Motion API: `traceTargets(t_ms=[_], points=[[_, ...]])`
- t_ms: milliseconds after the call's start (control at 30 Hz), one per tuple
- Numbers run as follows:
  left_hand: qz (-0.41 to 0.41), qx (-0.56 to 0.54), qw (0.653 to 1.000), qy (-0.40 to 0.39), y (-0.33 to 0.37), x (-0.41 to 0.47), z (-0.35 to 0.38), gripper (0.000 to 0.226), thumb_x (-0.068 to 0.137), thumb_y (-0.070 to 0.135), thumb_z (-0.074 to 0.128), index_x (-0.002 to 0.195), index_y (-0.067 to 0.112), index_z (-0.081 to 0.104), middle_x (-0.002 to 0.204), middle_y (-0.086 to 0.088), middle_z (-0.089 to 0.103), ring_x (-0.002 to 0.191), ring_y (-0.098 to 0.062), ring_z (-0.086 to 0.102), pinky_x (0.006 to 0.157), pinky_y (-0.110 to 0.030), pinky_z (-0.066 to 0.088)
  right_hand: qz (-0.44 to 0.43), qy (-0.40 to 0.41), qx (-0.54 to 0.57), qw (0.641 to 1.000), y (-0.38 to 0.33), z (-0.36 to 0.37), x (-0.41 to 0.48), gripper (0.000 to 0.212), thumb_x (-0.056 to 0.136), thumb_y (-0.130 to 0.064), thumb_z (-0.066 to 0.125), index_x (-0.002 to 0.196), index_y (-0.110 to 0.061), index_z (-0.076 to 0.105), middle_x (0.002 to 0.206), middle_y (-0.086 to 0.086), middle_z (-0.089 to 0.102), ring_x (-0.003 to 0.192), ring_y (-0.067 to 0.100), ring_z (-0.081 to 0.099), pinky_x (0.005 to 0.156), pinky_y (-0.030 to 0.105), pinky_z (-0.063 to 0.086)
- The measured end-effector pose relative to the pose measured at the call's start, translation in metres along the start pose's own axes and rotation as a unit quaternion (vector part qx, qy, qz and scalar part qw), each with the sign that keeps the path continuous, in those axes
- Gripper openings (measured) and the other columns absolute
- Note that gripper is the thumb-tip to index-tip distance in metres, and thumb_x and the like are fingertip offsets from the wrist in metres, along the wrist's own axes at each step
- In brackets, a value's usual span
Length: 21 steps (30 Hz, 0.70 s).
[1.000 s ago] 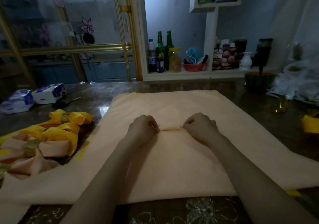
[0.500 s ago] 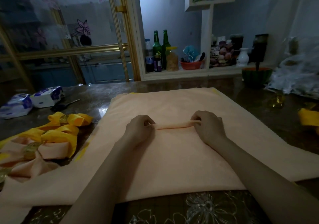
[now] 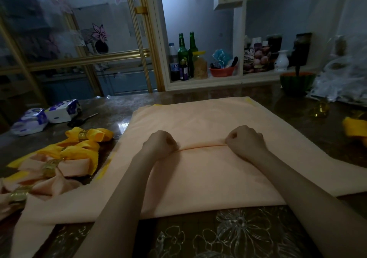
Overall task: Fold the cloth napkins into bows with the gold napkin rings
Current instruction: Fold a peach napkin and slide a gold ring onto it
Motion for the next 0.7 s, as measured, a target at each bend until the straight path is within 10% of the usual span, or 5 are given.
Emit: traceTargets(t_ms=[267,500,700], points=[[0.043,-0.001,0.999,-0.033,-0.002,-0.006,-0.005,0.025,0.088,0.020,0.062,0.113,0.015,0.064,0.113,-0.007,0.059,0.097,-0.015,0.051,0.079,-0.023,0.037,0.026,0.023,0.011,0.999,0.004,0.000,-0.004,0.020,0.087,-0.030,0.056,0.088,-0.015,0.069,0.092,0.002,0.067,0.088,0.019,0.057,0.081,0.033,0.031],[0.044,-0.021,0.998,0.036,0.003,-0.006,-0.006,0.013,0.088,0.017,0.062,0.098,0.011,0.068,0.092,0.000,0.058,0.087,-0.013,0.050,0.075,-0.023,0.038,0.009,-0.002,0.061,0.998,0.010,-0.001,0.000,0.026,0.085,-0.035,0.063,0.110,-0.028,0.060,0.110,-0.006,0.060,0.108,0.017,0.052,0.096,0.036,0.029],[0.052,0.019,0.998,0.028,0.008,-0.005,-0.008,0.017,0.084,0.004,0.058,0.082,0.021,0.059,0.092,0.000,0.057,0.093,-0.022,0.055,0.080,-0.031,0.047,-0.069,0.031,-0.023,0.997,-0.003,-0.010,-0.005,0.013,0.086,-0.015,0.059,0.084,-0.028,0.057,0.091,-0.008,0.053,0.098,0.014,0.048,0.095,0.035,0.025]])
Point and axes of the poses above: each hand's wrist, its own x-axis towards the middle knuckle, its own z-axis out of the palm, y = z × x, the point moved 6 cm from there along x, towards the middle knuckle
